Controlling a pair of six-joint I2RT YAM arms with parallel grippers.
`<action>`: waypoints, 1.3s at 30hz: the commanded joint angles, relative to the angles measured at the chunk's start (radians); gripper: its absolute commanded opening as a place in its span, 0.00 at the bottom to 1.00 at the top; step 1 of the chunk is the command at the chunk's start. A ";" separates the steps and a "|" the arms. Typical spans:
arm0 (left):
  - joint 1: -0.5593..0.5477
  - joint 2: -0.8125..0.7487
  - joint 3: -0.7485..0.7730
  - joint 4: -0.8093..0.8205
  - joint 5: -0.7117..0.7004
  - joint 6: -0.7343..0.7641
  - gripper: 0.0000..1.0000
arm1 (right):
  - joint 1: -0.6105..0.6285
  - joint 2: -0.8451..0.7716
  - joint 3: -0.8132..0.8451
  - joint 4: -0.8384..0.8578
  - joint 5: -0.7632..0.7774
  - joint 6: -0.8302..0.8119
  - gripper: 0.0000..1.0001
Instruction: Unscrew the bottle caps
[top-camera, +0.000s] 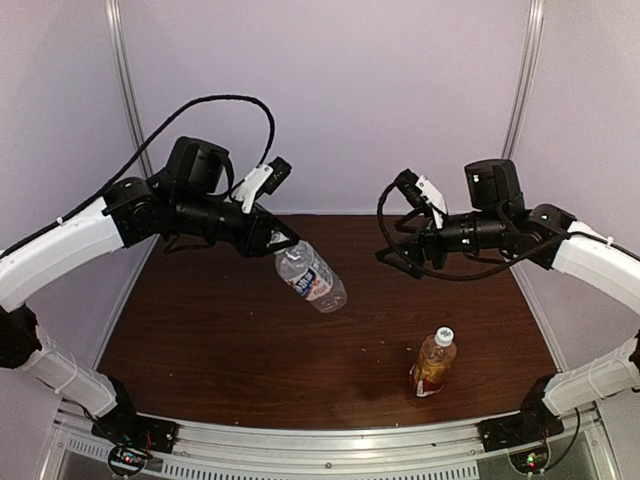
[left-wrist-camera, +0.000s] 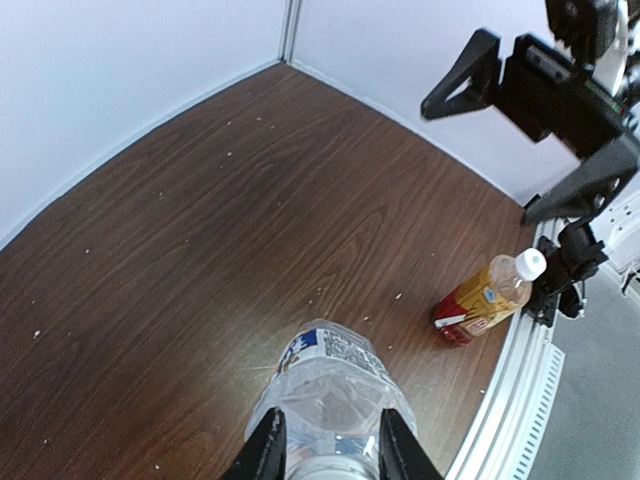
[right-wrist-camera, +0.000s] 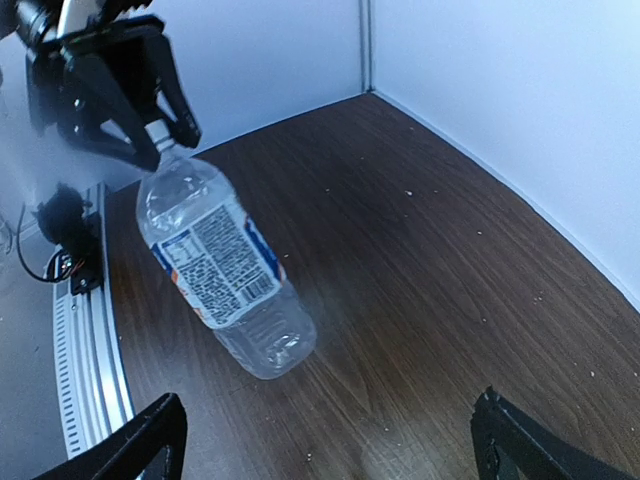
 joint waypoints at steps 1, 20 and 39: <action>0.015 0.022 0.073 0.088 0.163 0.015 0.00 | 0.053 0.043 -0.003 0.045 -0.067 -0.095 1.00; 0.020 0.063 0.036 0.248 0.328 -0.072 0.00 | 0.167 0.228 0.129 0.042 -0.201 -0.212 1.00; 0.020 0.055 -0.005 0.344 0.350 -0.115 0.00 | 0.183 0.267 0.119 0.139 -0.165 -0.135 0.83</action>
